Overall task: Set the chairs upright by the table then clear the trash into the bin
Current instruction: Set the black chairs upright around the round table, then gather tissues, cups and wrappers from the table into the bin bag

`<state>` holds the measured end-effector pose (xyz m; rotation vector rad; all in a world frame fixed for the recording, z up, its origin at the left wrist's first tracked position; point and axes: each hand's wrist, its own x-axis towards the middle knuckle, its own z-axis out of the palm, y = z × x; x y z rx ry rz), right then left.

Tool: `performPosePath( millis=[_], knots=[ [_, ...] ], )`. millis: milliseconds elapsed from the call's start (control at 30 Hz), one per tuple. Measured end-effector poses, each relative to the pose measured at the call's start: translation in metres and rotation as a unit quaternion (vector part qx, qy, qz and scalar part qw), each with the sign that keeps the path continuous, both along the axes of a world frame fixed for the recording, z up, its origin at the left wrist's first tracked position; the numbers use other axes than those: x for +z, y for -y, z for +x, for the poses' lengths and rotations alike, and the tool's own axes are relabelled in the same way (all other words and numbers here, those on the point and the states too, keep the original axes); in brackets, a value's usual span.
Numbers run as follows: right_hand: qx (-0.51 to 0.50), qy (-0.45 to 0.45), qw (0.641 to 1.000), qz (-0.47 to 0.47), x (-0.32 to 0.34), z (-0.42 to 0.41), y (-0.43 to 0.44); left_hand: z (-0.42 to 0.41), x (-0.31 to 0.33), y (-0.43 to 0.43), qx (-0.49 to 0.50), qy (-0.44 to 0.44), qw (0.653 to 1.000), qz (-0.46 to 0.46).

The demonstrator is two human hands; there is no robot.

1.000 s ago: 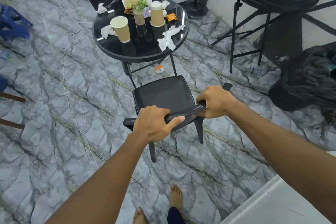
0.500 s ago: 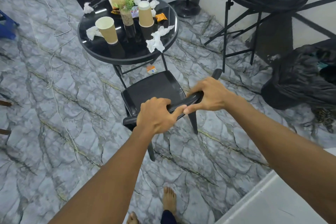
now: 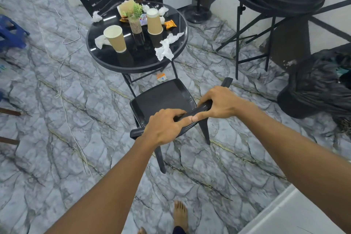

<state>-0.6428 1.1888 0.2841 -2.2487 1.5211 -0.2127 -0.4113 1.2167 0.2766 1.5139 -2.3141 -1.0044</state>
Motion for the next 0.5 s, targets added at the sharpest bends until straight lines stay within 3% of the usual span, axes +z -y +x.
performPosePath(
  millis=[233, 500],
  knots=[
    [-0.008, 0.005, 1.000, -0.018, 0.002, 0.022, -0.009, 0.018, 0.005, 0.011, -0.013, -0.062, 0.991, 0.121],
    [-0.084, 0.010, 0.995, 0.058, 0.019, 0.079, 0.003, 0.062, 0.029, 0.049, 0.027, -0.015, 0.996, 0.086]
  ],
)
